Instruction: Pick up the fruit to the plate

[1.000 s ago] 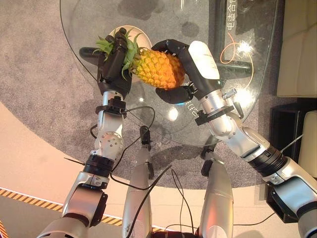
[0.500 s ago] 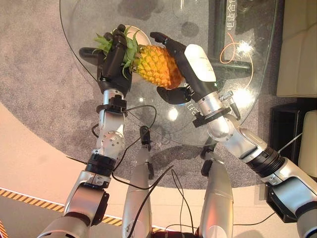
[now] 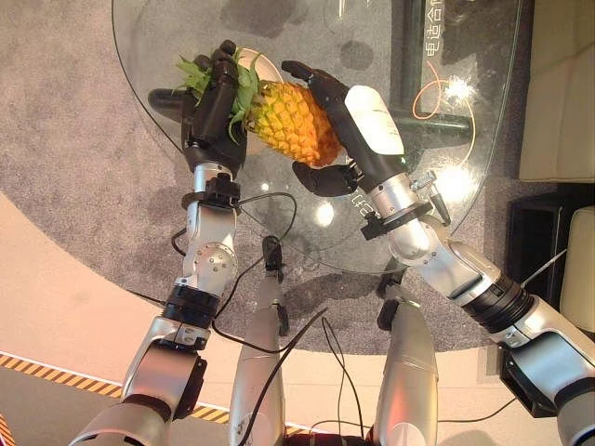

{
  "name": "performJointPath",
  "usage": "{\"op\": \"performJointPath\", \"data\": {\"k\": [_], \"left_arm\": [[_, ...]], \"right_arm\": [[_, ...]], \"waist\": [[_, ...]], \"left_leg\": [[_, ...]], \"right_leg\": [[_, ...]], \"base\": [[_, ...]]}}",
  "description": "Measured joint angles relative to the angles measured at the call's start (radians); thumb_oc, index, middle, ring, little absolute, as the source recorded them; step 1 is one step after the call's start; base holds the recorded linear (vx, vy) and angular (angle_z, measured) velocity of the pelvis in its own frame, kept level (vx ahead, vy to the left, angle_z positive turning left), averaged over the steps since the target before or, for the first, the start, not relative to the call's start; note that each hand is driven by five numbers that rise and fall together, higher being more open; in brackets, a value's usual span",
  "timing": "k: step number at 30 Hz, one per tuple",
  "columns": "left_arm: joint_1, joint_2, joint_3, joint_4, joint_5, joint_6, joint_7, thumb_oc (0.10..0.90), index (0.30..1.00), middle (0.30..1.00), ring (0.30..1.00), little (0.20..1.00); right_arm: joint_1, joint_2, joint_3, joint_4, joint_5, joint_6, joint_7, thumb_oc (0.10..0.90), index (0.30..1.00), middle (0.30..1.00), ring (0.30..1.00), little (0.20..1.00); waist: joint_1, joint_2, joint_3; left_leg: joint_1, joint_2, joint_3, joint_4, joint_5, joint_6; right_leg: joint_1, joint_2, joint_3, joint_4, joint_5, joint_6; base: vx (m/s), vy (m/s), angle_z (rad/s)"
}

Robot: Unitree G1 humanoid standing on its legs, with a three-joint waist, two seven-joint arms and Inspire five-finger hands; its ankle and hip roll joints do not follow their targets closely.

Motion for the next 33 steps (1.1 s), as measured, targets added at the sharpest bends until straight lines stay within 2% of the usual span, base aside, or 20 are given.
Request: {"op": "performJointPath", "data": {"k": [8,10,23,33], "left_arm": [[0.001,0.002,0.001,-0.024,0.292,-0.035,0.188,0.1,0.3,0.3,0.3,0.2],[0.001,0.002,0.003,-0.024,0.325,-0.036,0.225,0.1,0.3,0.3,0.3,0.2],[0.002,-0.002,0.01,-0.024,0.404,-0.044,0.365,0.1,0.3,0.3,0.3,0.2],[0.001,-0.015,0.048,-0.024,0.466,-0.106,0.442,0.1,0.3,0.3,0.3,0.2]], "right_arm": [[0.0,0.028,-0.01,0.0,0.0,-0.002,-0.015,0.8,0.9,0.9,0.9,0.9],[0.0,0.03,-0.022,0.0,0.0,-0.003,-0.019,0.8,0.9,0.9,0.9,0.9],[-0.001,0.033,-0.065,0.0,0.0,-0.004,-0.03,0.8,0.9,0.9,0.9,0.9],[-0.002,0.033,-0.066,0.0,0.0,-0.001,-0.067,0.8,0.9,0.9,0.9,0.9]], "waist": [[0.001,0.0,0.0],[0.003,0.0,0.0],[0.002,0.0,0.0],[0.001,0.0,0.0]], "left_leg": [[0.0,0.0,0.0,0.0,0.0,0.0],[0.0,0.0,0.0,0.0,0.0,0.0],[0.0,0.0,0.0,0.0,0.0,0.0],[-0.001,0.0,0.0,0.0,0.0,0.0]], "right_leg": [[0.0,0.0,0.0,0.0,0.0,0.0],[0.0,0.0,0.0,0.0,0.0,0.0],[0.0,0.001,0.0,0.0,0.0,0.0],[-0.002,0.001,0.001,0.0,0.0,0.0]], "base": [[0.0,0.0,0.0],[0.0,0.0,0.0],[0.0,0.0,0.0],[0.0,0.0,0.0]]}}
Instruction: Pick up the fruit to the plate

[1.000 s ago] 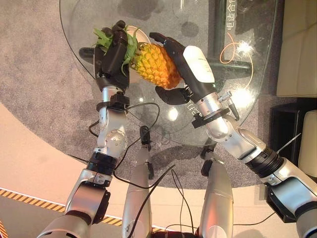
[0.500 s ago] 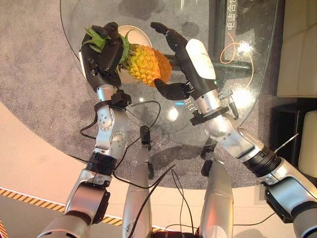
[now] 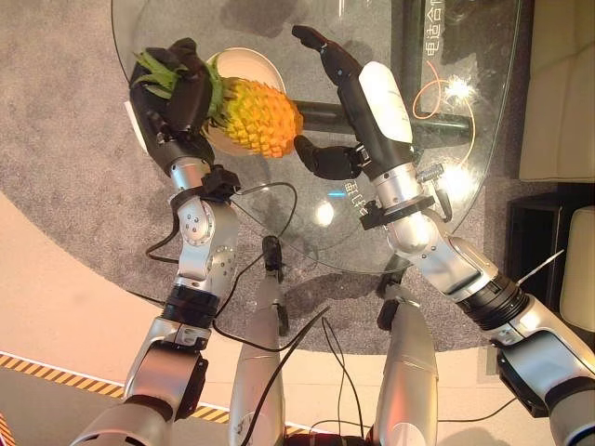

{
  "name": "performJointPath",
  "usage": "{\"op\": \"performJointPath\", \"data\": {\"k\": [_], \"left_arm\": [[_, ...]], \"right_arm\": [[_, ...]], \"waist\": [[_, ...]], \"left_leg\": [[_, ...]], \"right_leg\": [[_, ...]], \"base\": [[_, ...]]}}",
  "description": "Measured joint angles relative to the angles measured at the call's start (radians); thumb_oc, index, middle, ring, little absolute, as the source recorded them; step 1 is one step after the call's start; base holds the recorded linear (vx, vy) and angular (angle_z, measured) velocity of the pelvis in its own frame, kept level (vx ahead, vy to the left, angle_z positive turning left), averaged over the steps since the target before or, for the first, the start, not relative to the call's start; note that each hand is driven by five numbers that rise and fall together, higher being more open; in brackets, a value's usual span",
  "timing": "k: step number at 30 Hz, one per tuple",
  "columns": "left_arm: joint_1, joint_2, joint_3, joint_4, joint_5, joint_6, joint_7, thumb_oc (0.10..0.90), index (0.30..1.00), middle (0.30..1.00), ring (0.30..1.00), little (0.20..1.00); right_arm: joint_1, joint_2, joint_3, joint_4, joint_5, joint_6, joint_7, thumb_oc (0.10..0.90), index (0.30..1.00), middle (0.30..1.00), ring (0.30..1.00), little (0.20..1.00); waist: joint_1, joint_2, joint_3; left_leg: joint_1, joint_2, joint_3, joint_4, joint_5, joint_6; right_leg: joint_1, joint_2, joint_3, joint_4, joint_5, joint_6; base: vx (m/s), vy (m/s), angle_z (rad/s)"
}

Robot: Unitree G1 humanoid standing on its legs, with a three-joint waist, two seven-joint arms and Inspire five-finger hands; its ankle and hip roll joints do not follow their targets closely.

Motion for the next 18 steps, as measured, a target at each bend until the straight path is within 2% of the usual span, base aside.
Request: {"op": "performJointPath", "data": {"k": [7,14,18], "left_arm": [[-0.002,-0.001,0.002,0.002,0.123,-0.008,0.057,0.1,0.3,0.3,0.3,0.2],[-0.001,0.0,0.008,0.005,0.222,-0.044,0.121,0.1,0.3,0.3,0.3,0.2],[-0.001,0.007,0.033,0.006,0.254,-0.047,0.144,0.1,0.3,0.3,0.3,0.2]], "right_arm": [[0.005,-0.001,-0.022,0.024,0.003,0.006,-0.081,0.8,0.9,0.9,0.9,0.9],[0.065,-0.001,-0.132,0.095,0.009,0.009,-0.176,0.8,0.9,0.9,0.9,0.9],[0.125,-0.001,-0.16,0.123,0.044,0.01,-0.201,0.8,0.9,0.9,0.9,0.9]], "waist": [[-0.005,-0.001,0.0],[-0.013,-0.001,0.0],[-0.029,-0.003,0.001]], "left_leg": [[-0.006,0.0,0.001,0.0,0.0,0.0],[-0.005,0.0,0.001,0.0,0.0,0.0],[-0.005,0.001,0.001,0.0,0.0,0.0]], "right_leg": [[-0.006,0.0,0.001,0.0,0.0,0.0],[-0.006,0.001,0.003,0.0,0.001,0.001],[-0.006,0.002,0.005,-0.001,0.001,0.001]], "base": [[0.0,0.009,0.0],[0.0,0.0,0.0],[0.0,0.0,0.0]]}}
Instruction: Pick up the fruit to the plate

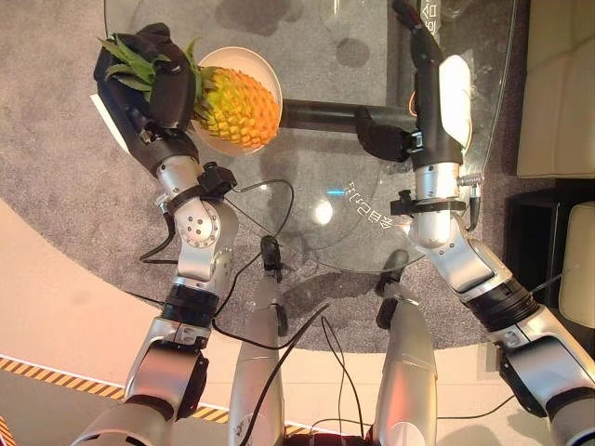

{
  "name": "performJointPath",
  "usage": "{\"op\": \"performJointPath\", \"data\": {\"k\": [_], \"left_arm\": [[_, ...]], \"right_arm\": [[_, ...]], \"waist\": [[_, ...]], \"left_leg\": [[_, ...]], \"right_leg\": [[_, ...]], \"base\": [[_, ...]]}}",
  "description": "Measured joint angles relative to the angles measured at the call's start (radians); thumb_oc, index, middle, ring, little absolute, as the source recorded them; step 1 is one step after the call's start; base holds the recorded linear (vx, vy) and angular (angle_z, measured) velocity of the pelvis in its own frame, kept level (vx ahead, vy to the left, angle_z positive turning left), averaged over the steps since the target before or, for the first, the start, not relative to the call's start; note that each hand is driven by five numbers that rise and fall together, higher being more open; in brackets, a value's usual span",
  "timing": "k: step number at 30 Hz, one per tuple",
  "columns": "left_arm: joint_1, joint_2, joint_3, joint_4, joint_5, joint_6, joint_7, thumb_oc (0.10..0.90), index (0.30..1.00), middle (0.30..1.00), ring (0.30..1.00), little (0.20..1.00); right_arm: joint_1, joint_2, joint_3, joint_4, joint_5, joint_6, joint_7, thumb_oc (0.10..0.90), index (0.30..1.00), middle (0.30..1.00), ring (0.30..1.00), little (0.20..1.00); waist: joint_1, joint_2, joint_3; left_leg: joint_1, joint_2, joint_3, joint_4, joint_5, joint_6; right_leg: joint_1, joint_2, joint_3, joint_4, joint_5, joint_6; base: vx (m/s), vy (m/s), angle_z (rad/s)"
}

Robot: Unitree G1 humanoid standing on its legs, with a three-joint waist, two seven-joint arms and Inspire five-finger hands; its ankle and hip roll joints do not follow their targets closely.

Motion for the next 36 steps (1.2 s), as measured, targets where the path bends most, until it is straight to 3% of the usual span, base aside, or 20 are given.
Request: {"op": "performJointPath", "data": {"k": [10,22,36], "left_arm": [[-0.001,0.031,0.0,0.074,0.022,-0.024,0.012,0.1,0.3,0.3,0.3,0.2],[-0.05,0.073,0.011,0.186,0.02,-0.048,0.013,0.1,0.3,0.3,0.3,0.2],[-0.168,0.131,-0.016,0.318,0.022,-0.049,0.103,0.1,0.3,0.3,0.3,0.2]], "right_arm": [[0.102,0.001,-0.097,0.186,0.131,-0.007,-0.072,0.8,0.9,0.9,0.9,0.9],[0.108,0.002,-0.174,0.474,0.387,-0.121,-0.108,0.8,0.9,0.9,0.9,0.9],[0.048,0.034,-0.218,0.777,0.494,-0.17,-0.082,0.8,0.9,0.9,0.9,0.9]], "waist": [[-0.019,-0.006,0.002],[-0.03,-0.007,0.003],[-0.033,-0.007,0.003]], "left_leg": [[0.0,0.014,0.007,0.0,0.0,0.0],[0.0,0.023,0.025,-0.001,0.0,0.0],[-0.002,0.032,0.025,-0.001,0.0,0.0]], "right_leg": [[-0.001,0.017,0.003,-0.015,0.009,-0.004],[-0.007,0.031,0.02,-0.033,0.024,-0.005],[-0.009,0.041,0.019,-0.035,0.026,-0.008]], "base": [[0.0,0.008,-0.04],[0.0,-0.001,-0.04],[0.0,0.0,0.0]]}}
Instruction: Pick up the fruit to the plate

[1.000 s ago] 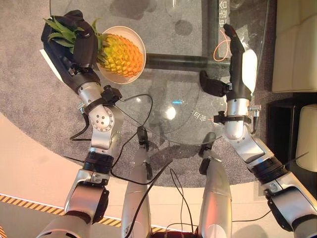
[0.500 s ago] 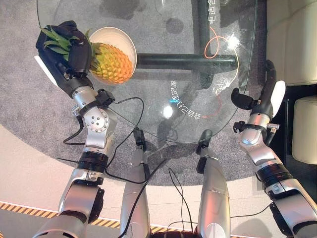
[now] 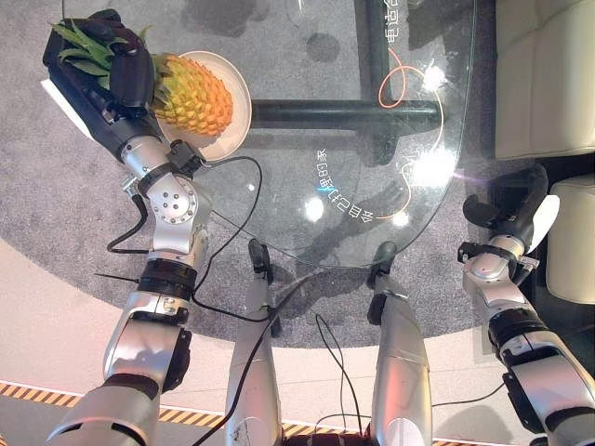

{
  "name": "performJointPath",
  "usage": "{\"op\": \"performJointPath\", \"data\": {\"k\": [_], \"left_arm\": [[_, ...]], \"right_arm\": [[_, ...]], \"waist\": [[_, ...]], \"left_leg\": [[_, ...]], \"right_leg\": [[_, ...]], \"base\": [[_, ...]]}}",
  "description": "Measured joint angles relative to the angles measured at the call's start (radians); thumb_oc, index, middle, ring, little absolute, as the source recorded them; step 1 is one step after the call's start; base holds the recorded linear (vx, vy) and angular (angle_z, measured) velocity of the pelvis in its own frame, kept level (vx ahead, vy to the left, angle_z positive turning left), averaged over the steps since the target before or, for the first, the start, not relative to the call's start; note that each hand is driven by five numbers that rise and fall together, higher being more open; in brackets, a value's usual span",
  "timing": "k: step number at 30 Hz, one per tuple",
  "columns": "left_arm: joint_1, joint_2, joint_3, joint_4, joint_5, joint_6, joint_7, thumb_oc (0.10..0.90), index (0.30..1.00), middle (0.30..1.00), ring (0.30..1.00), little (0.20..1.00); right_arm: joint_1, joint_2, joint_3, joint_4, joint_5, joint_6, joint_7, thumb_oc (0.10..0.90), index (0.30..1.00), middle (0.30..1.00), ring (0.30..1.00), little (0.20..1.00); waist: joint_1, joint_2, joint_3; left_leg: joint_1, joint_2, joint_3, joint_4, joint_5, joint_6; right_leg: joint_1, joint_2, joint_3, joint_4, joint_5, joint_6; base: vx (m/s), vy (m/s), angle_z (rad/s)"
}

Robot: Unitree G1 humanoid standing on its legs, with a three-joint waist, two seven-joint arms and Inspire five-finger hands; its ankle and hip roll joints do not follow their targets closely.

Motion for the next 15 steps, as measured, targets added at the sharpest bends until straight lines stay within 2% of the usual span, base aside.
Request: {"op": "performJointPath", "data": {"k": [5,9,15], "left_arm": [[-0.033,0.021,0.0,0.073,0.016,0.0,0.027,0.1,0.3,0.3,0.3,0.2],[-0.047,0.059,-0.032,0.105,0.019,0.001,0.044,0.1,0.3,0.3,0.3,0.2],[-0.08,0.073,-0.042,0.164,0.021,0.008,0.061,0.1,0.3,0.3,0.3,0.2]], "right_arm": [[-0.021,0.007,0.0,0.136,0.06,0.012,0.148,0.8,0.9,0.9,0.9,0.9],[-0.024,0.016,0.001,0.225,0.103,0.05,0.298,0.8,0.9,0.9,0.9,0.9],[-0.025,0.042,0.013,0.253,0.103,0.082,0.419,0.8,0.9,0.9,0.9,0.9]], "waist": [[0.002,-0.001,0.0],[0.003,-0.005,0.001],[-0.002,-0.015,0.004]], "left_leg": [[0.0,0.001,0.0,0.0,0.0,0.0],[0.0,0.002,0.0,0.0,0.0,0.0],[0.0,0.007,-0.001,0.004,0.002,-0.002]], "right_leg": [[0.0,0.0,0.0,0.0,0.0,0.0],[0.0,0.002,0.0,0.001,0.001,-0.001],[0.0,0.007,0.0,0.002,0.004,-0.006]], "base": [[0.0,0.0,0.0],[0.0,0.0,0.0],[0.0,0.0,0.0]]}}
